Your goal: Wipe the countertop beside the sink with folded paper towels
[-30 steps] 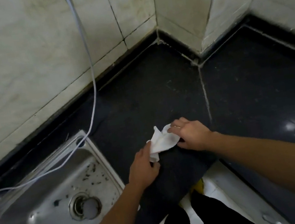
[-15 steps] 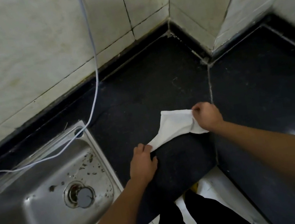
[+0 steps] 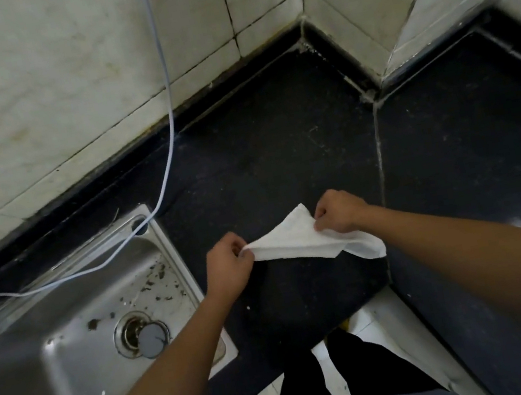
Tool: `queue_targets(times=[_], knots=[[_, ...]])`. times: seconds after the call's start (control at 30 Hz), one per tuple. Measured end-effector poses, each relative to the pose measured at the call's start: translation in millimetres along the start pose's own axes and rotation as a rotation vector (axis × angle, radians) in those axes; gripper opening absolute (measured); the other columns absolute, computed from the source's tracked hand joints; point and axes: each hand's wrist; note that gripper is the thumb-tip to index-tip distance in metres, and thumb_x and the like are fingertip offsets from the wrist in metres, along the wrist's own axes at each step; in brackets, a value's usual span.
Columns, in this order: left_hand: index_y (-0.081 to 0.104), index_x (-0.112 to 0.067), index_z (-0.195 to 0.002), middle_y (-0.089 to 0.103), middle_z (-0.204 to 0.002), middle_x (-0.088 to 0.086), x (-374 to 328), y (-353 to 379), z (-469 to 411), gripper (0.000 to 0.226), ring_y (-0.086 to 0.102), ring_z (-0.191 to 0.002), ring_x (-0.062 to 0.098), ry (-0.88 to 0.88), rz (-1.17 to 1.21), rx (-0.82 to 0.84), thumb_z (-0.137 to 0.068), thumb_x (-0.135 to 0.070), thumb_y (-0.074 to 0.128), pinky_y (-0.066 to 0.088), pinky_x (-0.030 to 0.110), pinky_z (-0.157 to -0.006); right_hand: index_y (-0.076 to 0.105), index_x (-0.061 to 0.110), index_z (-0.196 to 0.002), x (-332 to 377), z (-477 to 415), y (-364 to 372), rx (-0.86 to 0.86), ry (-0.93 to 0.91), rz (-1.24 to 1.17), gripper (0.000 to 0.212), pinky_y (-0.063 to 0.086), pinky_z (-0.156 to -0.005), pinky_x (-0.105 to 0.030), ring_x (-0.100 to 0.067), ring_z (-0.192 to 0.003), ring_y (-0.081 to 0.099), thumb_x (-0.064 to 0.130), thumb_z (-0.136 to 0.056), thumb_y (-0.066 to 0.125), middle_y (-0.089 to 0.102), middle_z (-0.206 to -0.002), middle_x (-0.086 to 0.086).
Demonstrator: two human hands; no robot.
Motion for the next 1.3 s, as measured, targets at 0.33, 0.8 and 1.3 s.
queue_targets(times=[0.33,0.8,1.3], knots=[[0.059,-0.014,-0.101,0.062,-0.08,0.0,-22.0,-9.1,-54.9,0.019,0.059,-0.075,0.013,-0.312,0.311,-0.237,-0.084,-0.014,0.068,0.049,0.03,-0.075,0.063,0.021,-0.099,-10.5,-25.5,-35.7,-0.388,0.094,-0.234,0.018,0.05,-0.083,-0.037,-0.023,-0.097,0.061,0.035,-0.088,0.062,0.066,-0.101,-0.002],[0.054,-0.01,-0.059,0.064,-0.065,0.01,-60.3,57.4,-48.9,0.027,0.064,-0.057,0.025,-0.472,0.265,-0.021,-0.08,-0.02,0.068,0.057,0.036,-0.06,0.057,0.018,-0.081,-49.9,42.2,11.5,-0.32,0.089,-0.002,0.023,0.043,-0.063,-0.031,-0.02,-0.074,0.059,0.04,-0.085,0.06,0.058,-0.077,0.001],[0.054,-0.016,-0.097,0.057,-0.096,0.004,-48.2,43.7,-52.9,0.03,0.058,-0.085,0.02,-0.214,0.293,0.19,-0.077,-0.015,0.075,0.051,0.036,-0.073,0.048,0.017,-0.088,-67.5,52.2,24.5,-0.255,0.186,-0.632,0.031,0.05,-0.048,-0.027,-0.018,-0.055,0.069,0.024,-0.079,0.077,0.067,-0.084,-0.007]])
Point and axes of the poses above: each hand's wrist, its own z-axis away from the middle knuckle, its own y-axis out of the palm, x = y × z
